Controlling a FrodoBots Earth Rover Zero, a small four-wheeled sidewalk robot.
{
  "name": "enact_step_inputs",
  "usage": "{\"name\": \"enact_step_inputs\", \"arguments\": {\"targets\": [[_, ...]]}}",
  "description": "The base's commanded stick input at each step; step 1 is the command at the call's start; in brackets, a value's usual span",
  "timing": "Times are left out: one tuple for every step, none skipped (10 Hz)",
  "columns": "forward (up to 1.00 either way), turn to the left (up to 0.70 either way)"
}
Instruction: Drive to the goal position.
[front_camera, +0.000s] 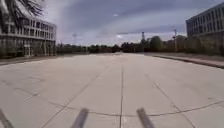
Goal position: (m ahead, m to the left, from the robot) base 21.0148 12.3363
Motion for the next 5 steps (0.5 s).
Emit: {"name": "enact_step_inputs", "arguments": {"targets": [[0.50,0.00],[0.50,0.00],[0.50,0.00],[0.50,0.00],[0.50,0.00]]}}
